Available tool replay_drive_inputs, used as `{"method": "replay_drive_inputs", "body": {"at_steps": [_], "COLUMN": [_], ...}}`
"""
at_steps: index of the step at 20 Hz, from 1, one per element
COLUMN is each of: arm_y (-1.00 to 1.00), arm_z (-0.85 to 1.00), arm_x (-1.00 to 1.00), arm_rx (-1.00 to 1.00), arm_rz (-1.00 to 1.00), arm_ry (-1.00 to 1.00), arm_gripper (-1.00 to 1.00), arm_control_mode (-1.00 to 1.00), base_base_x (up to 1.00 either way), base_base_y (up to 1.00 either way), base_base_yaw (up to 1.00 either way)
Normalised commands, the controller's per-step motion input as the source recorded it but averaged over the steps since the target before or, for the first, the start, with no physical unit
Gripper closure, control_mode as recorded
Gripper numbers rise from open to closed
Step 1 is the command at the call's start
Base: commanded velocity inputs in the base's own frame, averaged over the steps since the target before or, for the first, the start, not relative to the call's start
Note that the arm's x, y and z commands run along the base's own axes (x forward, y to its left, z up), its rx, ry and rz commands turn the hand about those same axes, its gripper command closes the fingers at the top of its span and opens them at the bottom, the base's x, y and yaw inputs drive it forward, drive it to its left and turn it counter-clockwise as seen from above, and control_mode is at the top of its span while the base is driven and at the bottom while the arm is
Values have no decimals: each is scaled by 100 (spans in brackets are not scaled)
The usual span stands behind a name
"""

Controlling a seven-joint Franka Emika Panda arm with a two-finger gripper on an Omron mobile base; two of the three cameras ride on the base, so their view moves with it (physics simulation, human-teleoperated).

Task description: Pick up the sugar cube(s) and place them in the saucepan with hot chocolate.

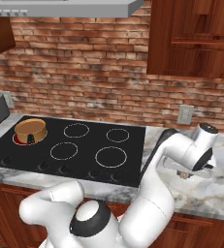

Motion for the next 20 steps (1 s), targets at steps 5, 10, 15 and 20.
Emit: {"method": "replay_drive_inputs", "body": {"at_steps": [5, 10, 15, 20], "arm_y": [99, 100, 100, 100], "arm_z": [95, 79, 61, 55], "arm_x": [-28, -2, 7, 18], "arm_rx": [0, 0, 0, 0], "arm_rz": [0, 0, 1, 4], "arm_ry": [-29, -20, -7, -1], "arm_gripper": [100, 100, 100, 100], "arm_control_mode": [-100, -100, -100, -100], "base_base_x": [0, 0, 0, 0], "base_base_y": [0, 0, 0, 0], "base_base_yaw": [0, 0, 0, 0]}}
